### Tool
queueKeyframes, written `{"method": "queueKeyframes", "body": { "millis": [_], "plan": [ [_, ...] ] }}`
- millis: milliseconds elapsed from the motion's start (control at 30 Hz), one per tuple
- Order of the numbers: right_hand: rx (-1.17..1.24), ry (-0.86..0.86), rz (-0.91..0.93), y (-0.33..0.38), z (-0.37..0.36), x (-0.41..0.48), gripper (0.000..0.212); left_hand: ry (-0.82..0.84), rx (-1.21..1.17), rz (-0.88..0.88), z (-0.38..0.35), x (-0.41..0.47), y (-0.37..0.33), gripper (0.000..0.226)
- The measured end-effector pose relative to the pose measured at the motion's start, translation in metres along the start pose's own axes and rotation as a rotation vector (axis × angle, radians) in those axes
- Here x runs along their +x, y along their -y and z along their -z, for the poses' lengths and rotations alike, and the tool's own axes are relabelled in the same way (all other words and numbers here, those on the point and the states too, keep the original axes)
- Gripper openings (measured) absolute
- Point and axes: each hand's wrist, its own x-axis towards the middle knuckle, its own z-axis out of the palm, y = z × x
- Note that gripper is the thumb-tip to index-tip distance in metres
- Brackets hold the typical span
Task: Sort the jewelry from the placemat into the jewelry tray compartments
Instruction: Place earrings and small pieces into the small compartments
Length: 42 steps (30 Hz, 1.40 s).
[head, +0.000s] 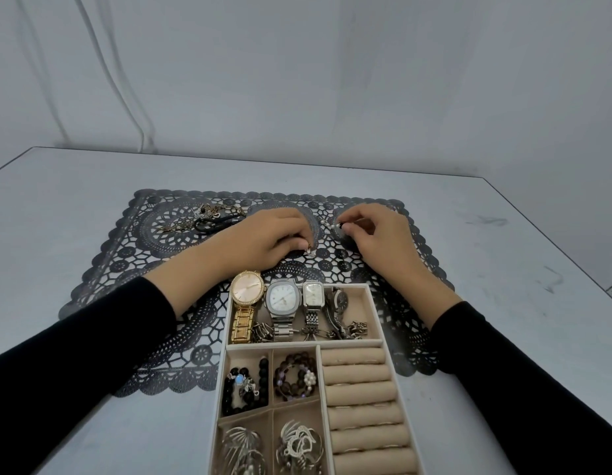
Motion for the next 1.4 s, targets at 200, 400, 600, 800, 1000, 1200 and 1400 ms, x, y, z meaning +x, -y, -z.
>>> {"method": "queueKeyframes", "body": {
  "millis": [200, 400, 600, 800, 1000, 1200, 1400],
  "plan": [
    [0.164, -0.057, -0.055, 0.006, 0.005, -0.001, 0.013, -0.098, -0.085, 0.153, 0.004, -0.004, -0.007, 0.015],
    [0.308, -0.07, -0.088, 0.021, 0.016, -0.005, 0.013, -0.238, -0.268, 0.319, 0.009, -0.011, -0.02, 0.009],
    [0.435, -0.074, -0.089, 0.039, 0.031, -0.012, 0.014, -0.289, -0.475, 0.376, 0.021, -0.023, -0.037, 0.011],
    [0.515, -0.047, -0.044, 0.062, 0.044, -0.026, 0.014, -0.368, -0.416, 0.393, 0.042, -0.045, -0.049, 0.013],
    [0.549, -0.019, -0.003, 0.086, 0.054, -0.047, 0.013, -0.461, -0.383, 0.38, 0.06, -0.067, -0.066, 0.012],
    [0.614, 0.016, 0.054, 0.105, 0.064, -0.076, 0.012, -0.476, -0.38, 0.349, 0.065, -0.094, -0.084, 0.012],
    [0.676, 0.039, 0.12, 0.116, 0.069, -0.103, 0.013, -0.517, -0.401, 0.309, 0.065, -0.116, -0.109, 0.013]
  ]
}}
